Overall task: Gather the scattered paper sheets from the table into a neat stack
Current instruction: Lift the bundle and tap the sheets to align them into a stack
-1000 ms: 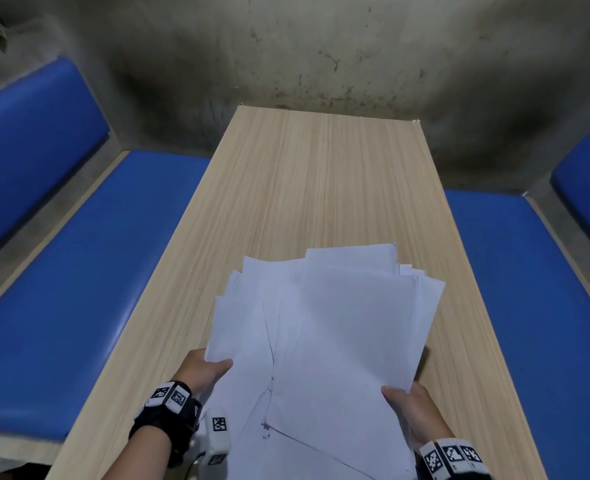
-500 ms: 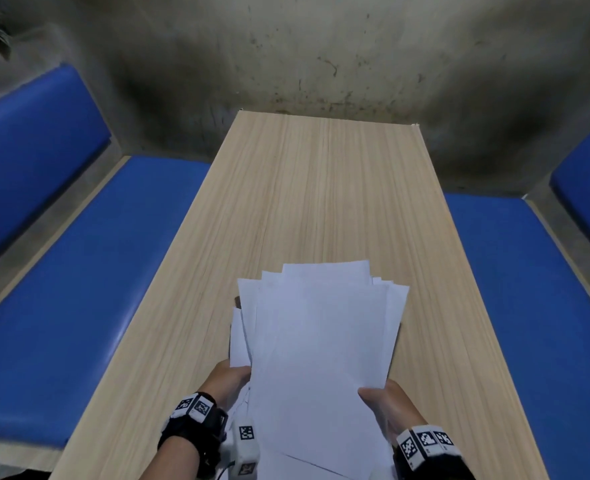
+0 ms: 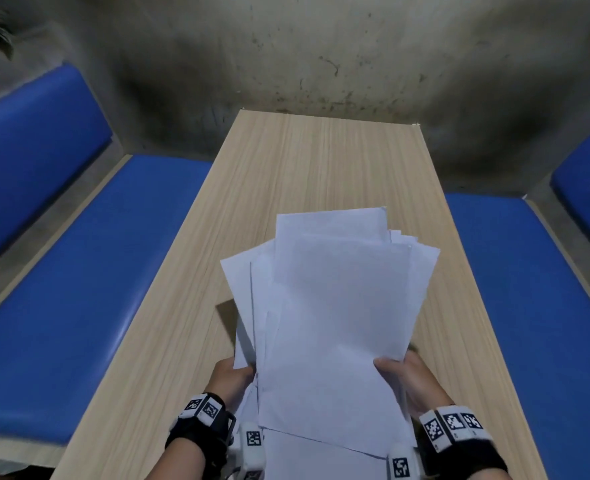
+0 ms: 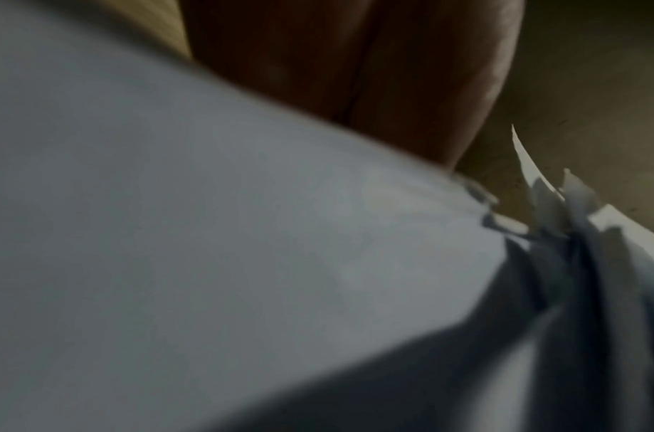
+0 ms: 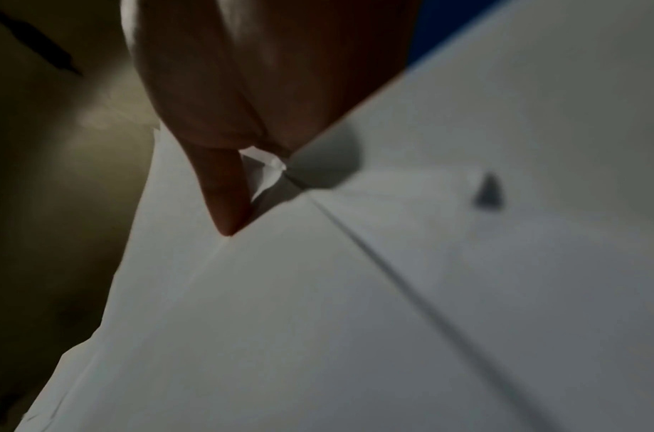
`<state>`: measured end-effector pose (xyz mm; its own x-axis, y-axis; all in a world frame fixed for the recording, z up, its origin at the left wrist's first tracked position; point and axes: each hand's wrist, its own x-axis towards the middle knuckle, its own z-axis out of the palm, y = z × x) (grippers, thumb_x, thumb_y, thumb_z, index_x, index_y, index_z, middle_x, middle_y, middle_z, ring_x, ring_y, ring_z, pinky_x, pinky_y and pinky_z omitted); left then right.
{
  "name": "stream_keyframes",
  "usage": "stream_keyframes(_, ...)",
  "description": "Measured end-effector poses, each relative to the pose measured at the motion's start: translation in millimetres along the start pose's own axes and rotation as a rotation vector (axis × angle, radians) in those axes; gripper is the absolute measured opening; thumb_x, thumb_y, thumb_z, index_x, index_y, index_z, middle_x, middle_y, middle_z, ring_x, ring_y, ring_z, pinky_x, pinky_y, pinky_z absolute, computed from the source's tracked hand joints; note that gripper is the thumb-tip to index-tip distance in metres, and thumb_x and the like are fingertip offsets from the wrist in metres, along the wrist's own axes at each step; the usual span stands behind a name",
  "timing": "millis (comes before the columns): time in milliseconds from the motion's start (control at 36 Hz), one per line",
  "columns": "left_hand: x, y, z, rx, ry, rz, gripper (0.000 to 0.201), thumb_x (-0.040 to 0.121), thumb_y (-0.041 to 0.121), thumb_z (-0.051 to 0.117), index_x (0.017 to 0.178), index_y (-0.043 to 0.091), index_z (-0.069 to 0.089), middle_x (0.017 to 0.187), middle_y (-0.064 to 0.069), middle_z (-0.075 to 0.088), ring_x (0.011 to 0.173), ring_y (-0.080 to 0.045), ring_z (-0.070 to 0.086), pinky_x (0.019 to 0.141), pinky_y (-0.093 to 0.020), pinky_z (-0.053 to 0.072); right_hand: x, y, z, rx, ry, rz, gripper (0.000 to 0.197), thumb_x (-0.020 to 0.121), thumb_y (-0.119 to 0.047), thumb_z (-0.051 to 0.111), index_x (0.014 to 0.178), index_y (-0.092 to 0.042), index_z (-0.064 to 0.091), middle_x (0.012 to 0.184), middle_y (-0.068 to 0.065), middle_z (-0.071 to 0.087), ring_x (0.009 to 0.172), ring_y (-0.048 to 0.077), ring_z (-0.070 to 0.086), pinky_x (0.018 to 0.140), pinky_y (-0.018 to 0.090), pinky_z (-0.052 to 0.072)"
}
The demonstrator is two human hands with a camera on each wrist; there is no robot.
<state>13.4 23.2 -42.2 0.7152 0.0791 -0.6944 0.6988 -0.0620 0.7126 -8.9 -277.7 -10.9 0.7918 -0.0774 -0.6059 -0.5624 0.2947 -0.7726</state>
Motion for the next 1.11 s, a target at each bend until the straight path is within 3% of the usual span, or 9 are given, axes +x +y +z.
stream_keyframes(139,27,-11,-3,-0.097,-0.027,-0.118,0.052,0.088,0.051,0.057,0.104,0.003,0.069,0.114,-0.022,0.071,0.102,-0.036,0.069,0.097,-0.052,0.051,5,6,19,-0.087,0.002,0.002,0.041,0.08,0.015,0.046,0.113,-0.003,0.063,0.106,0.02,0.073,0.099,0.037,0.069,0.083,0.046,0.055)
stream_keyframes(250,31,-12,1,-0.336,-0.209,-0.174,0.102,0.063,0.095,0.034,0.128,0.022,0.063,0.127,-0.008,0.067,0.12,-0.029,0.062,0.107,-0.049,0.043,19,26,24,-0.201,0.108,0.032,0.047,0.074,0.011,0.048,0.117,-0.003,0.062,0.103,0.017,0.074,0.093,0.035,0.071,0.083,0.049,0.056)
stream_keyframes(389,25,1,14,-0.102,-0.186,-0.098,0.067,0.067,0.049,0.083,0.118,0.008,0.067,0.112,-0.01,0.072,0.104,-0.029,0.069,0.097,-0.042,0.051,14,31,36,-0.438,0.148,-0.028,0.044,0.083,0.008,0.044,0.118,-0.015,0.057,0.104,0.002,0.067,0.089,0.016,0.064,0.068,0.015,0.052)
stream_keyframes(583,10,17,28,-0.07,-0.113,0.072,0.031,0.082,-0.002,0.07,0.112,0.0,0.065,0.099,-0.021,0.075,0.091,-0.038,0.073,0.085,-0.051,0.057,22,31,26,-0.593,0.204,-0.082,0.024,0.073,-0.006,0.059,0.096,-0.011,0.064,0.123,0.012,0.053,0.09,0.02,0.061,0.07,0.025,0.054)
stream_keyframes(694,-5,32,16,-0.198,-0.232,0.131,0.035,0.078,0.002,0.076,0.112,0.006,0.068,0.11,-0.021,0.073,0.101,-0.039,0.07,0.096,-0.055,0.051,11,16,11,-0.097,0.106,-0.048,0.041,0.074,-0.004,0.074,0.112,-0.012,0.06,0.11,0.011,0.071,0.096,0.028,0.069,0.079,0.037,0.056)
stream_keyframes(778,-15,49,8,-0.193,-0.31,0.215,0.052,0.066,0.013,0.085,0.115,0.007,0.068,0.111,-0.017,0.074,0.105,-0.036,0.07,0.098,-0.05,0.05,10,8,4,0.036,0.046,0.023,0.09,0.037,-0.03,0.095,0.112,0.006,0.062,0.107,0.02,0.07,0.097,0.034,0.068,0.086,0.041,0.054)
stream_keyframes(861,-14,63,6,-0.101,-0.317,0.295,0.069,0.05,0.028,0.093,0.112,0.009,0.069,0.111,-0.017,0.074,0.106,-0.034,0.07,0.101,-0.051,0.048,5,-2,5,-0.018,0.022,0.037,0.087,0.016,-0.04,0.096,0.089,0.003,0.075,0.096,0.017,0.073,0.088,0.028,0.068,0.078,0.034,0.051)
stream_keyframes(1000,-18,82,13,0.007,-0.094,0.393,0.054,0.064,0.03,0.089,0.105,0.001,0.07,0.098,-0.014,0.077,0.095,-0.03,0.073,0.09,-0.046,0.056,-15,-34,22,-0.16,0.088,-0.158,0.014,0.072,-0.018,0.08,0.081,-0.011,0.072,0.093,0.006,0.076,0.098,0.025,0.068,0.096,0.038,0.047)
stream_keyframes(1111,-35,104,21,0.057,0.016,0.491,0.028,0.071,0.034,0.084,0.073,0.008,0.074,0.072,0.0,0.073,0.067,-0.014,0.07,0.073,-0.03,0.054,-39,-58,37,-0.276,0.043,-0.238,0.025,0.086,-0.039,0.063,0.098,-0.019,0.072,0.101,-0.007,0.072,0.094,0.0,0.066,0.092,0.019,0.048)
